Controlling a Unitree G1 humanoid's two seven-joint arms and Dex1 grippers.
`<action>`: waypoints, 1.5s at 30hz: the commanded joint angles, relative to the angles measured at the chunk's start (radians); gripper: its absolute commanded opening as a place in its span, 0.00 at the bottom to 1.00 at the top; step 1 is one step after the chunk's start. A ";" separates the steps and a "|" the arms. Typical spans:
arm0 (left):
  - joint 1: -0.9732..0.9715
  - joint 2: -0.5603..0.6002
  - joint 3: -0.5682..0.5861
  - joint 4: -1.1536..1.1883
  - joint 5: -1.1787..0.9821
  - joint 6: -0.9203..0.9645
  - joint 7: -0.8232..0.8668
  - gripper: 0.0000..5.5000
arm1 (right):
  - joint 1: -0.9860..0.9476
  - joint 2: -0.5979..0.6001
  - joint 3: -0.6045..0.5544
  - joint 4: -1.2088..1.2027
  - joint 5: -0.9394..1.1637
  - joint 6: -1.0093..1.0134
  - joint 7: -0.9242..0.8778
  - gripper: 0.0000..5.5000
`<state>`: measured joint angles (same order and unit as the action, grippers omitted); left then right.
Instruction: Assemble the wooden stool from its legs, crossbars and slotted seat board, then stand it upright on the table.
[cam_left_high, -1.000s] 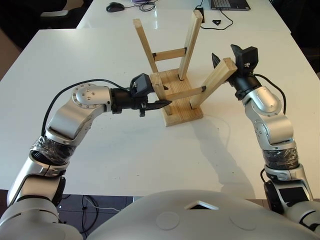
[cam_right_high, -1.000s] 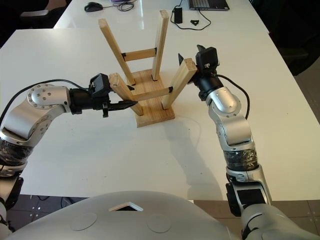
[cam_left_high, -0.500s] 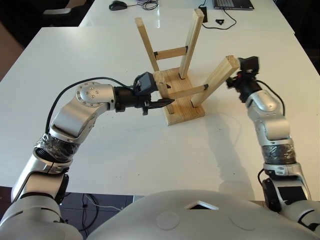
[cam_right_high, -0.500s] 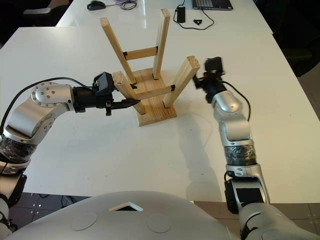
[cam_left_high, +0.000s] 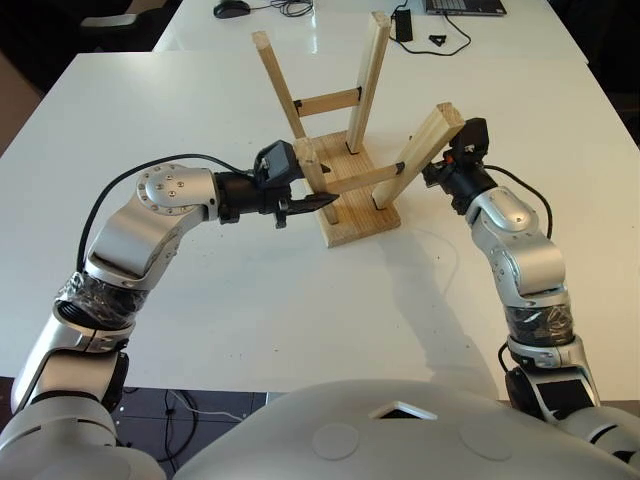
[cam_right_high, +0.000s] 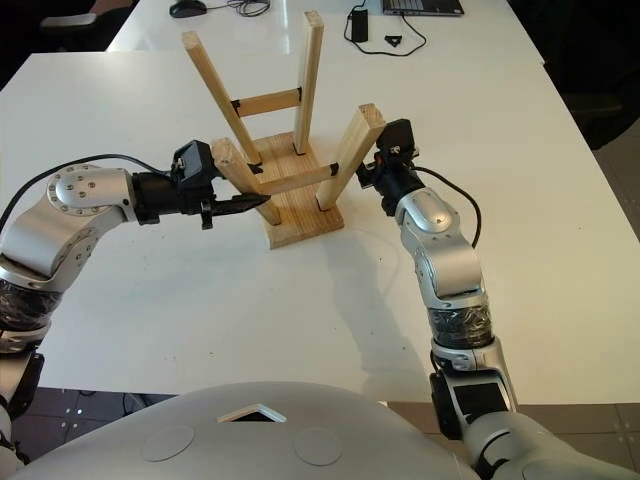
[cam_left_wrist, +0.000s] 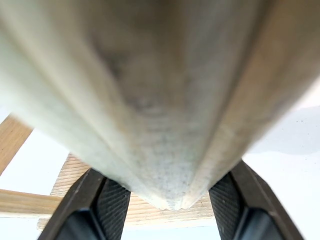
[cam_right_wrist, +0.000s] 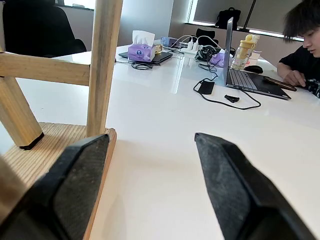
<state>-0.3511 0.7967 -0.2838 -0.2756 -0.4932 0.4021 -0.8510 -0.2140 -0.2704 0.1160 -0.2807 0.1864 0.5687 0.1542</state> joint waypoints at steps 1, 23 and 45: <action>0.077 -0.007 -0.153 0.068 0.143 0.141 0.016 0.37 | -0.078 0.074 0.246 -0.224 0.114 0.051 0.184 0.58; 0.096 -0.207 -0.137 -0.120 0.117 0.207 0.041 0.68 | -0.155 -0.064 -0.033 0.143 -0.035 -0.126 0.235 0.58; 0.274 -0.162 -0.068 -0.305 0.192 0.247 0.121 0.68 | -0.087 -0.147 -0.049 0.392 -0.155 -0.273 0.277 0.58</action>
<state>-0.1164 0.5990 -0.3912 -0.5376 -0.3155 0.6540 -0.7416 -0.3167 -0.4077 0.0731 0.1331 0.0375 0.3009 0.4250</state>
